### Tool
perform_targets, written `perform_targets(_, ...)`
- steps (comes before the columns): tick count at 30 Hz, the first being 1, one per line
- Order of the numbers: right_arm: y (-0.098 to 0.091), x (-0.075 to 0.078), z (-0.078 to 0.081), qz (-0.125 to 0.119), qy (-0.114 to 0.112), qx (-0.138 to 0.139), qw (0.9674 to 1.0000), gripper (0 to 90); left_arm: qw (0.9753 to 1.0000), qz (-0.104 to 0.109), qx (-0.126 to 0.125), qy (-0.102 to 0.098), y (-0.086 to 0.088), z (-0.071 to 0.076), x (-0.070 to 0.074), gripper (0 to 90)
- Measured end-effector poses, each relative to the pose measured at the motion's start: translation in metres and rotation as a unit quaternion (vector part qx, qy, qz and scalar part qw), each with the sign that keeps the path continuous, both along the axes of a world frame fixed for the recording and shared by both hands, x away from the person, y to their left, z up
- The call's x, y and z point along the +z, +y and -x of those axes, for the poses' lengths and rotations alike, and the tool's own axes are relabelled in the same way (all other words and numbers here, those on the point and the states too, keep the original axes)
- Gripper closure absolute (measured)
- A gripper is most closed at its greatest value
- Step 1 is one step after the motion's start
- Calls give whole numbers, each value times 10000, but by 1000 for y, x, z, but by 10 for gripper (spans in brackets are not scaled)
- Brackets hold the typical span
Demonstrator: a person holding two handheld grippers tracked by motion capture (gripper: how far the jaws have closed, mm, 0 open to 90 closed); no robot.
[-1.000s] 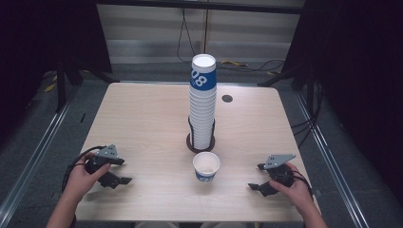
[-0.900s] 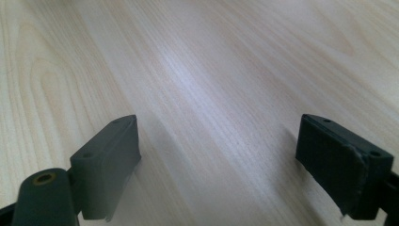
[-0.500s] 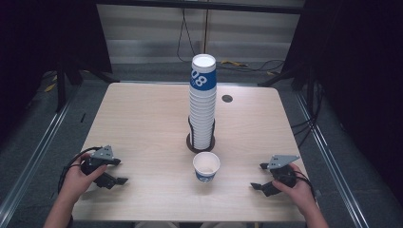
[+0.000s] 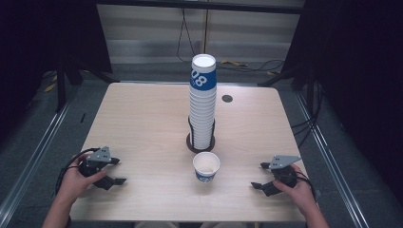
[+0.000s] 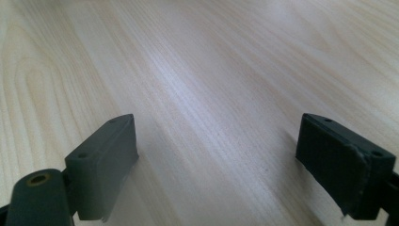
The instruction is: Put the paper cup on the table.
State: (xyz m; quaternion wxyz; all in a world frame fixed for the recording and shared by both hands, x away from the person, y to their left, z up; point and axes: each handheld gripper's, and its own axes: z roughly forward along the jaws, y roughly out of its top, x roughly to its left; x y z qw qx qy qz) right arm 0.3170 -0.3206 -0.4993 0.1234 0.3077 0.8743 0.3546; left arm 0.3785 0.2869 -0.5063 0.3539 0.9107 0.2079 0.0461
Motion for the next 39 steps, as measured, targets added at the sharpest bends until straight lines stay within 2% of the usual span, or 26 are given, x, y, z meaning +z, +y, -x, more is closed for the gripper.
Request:
perform_targets(2, -1, -1, 0, -49, -36, -31, 10000, 119, 9999, 14, -10, -107, 0, 0, -2, 151)
perform_targets(7, -1, -1, 0, -63, -56, -58, 9999, 118, 9998, 134, 12, -165, 2, 0, -4, 146)
perform_targets(32, -1, -2, 0, -57, -58, -61, 9999, 113, 9986, 416, 117, -317, 0, -2, -13, 40)
perform_targets(36, -1, -2, 0, -49, -58, -72, 9999, 108, 9985, 422, 159, -300, -1, -1, -13, 34)
perform_targets(39, -1, -2, 0, -50, -58, -74, 9999, 108, 9987, 326, 219, -320, -2, -2, -12, 19)
